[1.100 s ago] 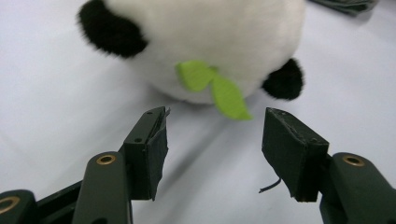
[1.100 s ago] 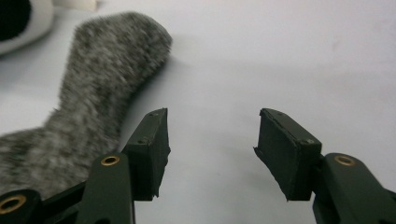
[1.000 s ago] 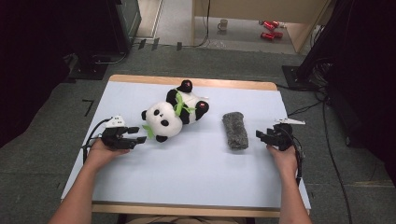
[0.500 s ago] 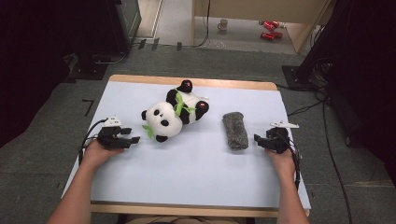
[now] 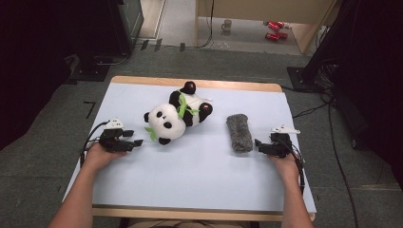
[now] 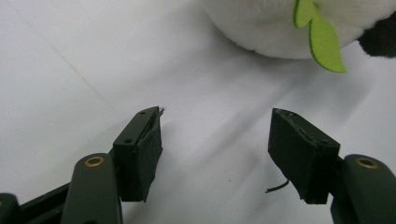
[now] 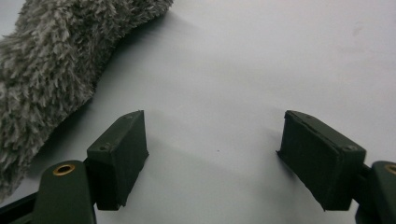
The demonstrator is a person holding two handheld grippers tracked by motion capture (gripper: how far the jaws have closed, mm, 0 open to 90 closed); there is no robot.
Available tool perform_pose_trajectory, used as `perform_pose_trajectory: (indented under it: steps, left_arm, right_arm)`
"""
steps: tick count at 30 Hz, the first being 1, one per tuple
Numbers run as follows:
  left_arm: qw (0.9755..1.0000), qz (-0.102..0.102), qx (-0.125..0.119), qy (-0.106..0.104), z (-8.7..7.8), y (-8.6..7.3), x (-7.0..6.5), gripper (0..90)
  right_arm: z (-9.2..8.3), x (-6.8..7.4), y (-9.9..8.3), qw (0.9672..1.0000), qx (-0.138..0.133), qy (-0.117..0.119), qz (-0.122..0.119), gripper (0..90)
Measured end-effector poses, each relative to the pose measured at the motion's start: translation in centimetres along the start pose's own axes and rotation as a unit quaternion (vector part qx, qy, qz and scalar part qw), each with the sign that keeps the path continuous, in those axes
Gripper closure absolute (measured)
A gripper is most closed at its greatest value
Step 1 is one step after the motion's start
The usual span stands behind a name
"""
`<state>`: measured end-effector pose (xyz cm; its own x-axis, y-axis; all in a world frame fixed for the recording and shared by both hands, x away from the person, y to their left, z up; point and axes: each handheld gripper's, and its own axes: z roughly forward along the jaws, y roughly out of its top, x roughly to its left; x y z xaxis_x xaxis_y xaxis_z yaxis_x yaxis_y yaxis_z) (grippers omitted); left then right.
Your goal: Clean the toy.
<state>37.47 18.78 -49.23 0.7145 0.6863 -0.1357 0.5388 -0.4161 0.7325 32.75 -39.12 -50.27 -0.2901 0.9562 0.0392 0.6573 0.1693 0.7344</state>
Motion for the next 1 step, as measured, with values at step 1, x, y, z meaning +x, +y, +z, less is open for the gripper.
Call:
perform_pose_trajectory:
  steps: [1]
  left_arm:
    - [1.0000, 0.000, 0.000, -0.001, 0.03, 0.01, -0.04, 33.1]
  right_arm:
    - [0.00, 0.01, 0.00, 1.0000, 0.000, 0.000, 0.000, 22.0]
